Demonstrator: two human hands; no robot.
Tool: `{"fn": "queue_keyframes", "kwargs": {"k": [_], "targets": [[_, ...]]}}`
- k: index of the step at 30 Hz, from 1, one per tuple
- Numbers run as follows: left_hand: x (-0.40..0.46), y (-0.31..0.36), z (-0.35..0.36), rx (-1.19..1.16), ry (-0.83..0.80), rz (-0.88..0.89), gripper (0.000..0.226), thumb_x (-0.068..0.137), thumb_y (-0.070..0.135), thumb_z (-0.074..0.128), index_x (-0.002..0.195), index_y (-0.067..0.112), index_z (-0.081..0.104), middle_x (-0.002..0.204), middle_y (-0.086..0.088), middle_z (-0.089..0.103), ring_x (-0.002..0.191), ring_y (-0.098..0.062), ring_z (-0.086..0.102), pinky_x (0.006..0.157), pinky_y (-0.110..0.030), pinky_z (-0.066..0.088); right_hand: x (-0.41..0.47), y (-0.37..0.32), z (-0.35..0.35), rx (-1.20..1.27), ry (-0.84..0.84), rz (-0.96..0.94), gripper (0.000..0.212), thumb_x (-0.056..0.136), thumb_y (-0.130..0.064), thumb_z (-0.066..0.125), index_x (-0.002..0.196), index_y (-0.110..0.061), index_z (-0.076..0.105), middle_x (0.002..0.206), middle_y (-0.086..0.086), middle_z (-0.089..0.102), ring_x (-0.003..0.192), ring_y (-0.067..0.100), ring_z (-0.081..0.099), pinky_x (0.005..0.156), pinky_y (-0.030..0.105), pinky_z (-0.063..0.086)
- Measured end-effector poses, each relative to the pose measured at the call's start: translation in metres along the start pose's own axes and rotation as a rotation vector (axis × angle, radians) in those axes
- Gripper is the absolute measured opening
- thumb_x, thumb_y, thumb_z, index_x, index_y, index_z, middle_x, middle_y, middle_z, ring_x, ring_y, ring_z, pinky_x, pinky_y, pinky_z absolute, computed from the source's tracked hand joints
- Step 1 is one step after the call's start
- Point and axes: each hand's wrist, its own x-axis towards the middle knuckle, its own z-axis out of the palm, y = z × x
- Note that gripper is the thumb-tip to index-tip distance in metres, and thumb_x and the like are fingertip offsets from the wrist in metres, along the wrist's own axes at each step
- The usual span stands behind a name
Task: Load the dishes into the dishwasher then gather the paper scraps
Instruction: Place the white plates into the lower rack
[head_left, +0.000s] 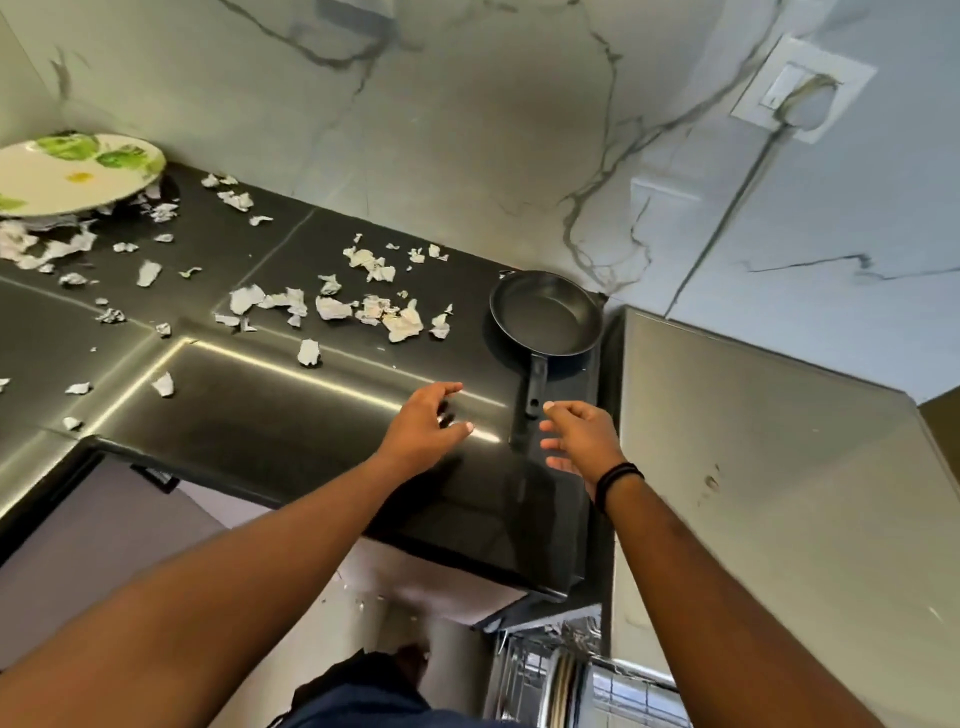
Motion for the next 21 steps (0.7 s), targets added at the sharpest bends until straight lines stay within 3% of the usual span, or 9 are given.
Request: {"fn": "queue_keyframes", "kwargs": {"k": [6, 12, 14, 17, 21], "targets": [[0.034, -0.038, 0.002, 0.389, 0.003, 0.271, 0.059, 0.083, 0.048, 0.07, 0.132, 0.014, 0.063, 0.144, -0.005, 0.055, 0.14, -0.026, 0.043, 0.12, -0.045, 0.031, 0.034, -0.002, 0.013, 0.034, 0.14, 0.012, 0.012, 0.099, -0.022, 0.059, 0.089, -0.022, 0.063, 0.087, 0.004, 0.063, 0.072, 0.014, 0.057, 0.066, 0.029, 0.051], [0.042, -0.047, 0.014, 0.511, 0.056, 0.382, 0.055, 0.092, 0.05, 0.064, 0.135, 0.017, 0.06, 0.148, -0.005, 0.049, 0.146, -0.027, 0.036, 0.124, -0.045, 0.022, 0.061, 0.005, 0.021, -0.092, 0.404, -0.101, 0.015, 0.094, -0.022, 0.062, 0.08, -0.022, 0.068, 0.08, 0.0, 0.069, 0.069, 0.015, 0.062, 0.068, 0.035, 0.056], [0.042, -0.047, 0.015, 0.504, 0.061, 0.386, 0.055, 0.091, 0.05, 0.065, 0.135, 0.017, 0.06, 0.148, -0.004, 0.049, 0.147, -0.026, 0.036, 0.124, -0.044, 0.022, 0.062, 0.001, 0.03, -0.166, 0.48, -0.195, 0.016, 0.093, -0.021, 0.063, 0.078, -0.019, 0.068, 0.074, -0.006, 0.066, 0.069, 0.009, 0.06, 0.071, 0.03, 0.051], [0.042, -0.049, 0.017, 0.472, 0.082, 0.39, 0.055, 0.09, 0.049, 0.068, 0.134, 0.018, 0.061, 0.149, -0.003, 0.05, 0.148, -0.024, 0.034, 0.124, -0.044, 0.022, 0.064, -0.009, 0.053, -0.249, 0.455, -0.33, 0.016, 0.093, -0.02, 0.063, 0.077, -0.022, 0.067, 0.075, -0.006, 0.066, 0.071, 0.006, 0.06, 0.067, 0.02, 0.045], [0.044, -0.045, 0.014, 0.368, 0.045, 0.335, 0.054, 0.087, 0.046, 0.073, 0.133, 0.018, 0.063, 0.15, 0.0, 0.05, 0.149, -0.019, 0.032, 0.125, -0.041, 0.023, 0.072, -0.021, 0.085, -0.28, 0.289, -0.41, 0.013, 0.094, -0.02, 0.062, 0.083, -0.023, 0.068, 0.079, -0.007, 0.066, 0.074, 0.002, 0.06, 0.066, 0.006, 0.04]]}}
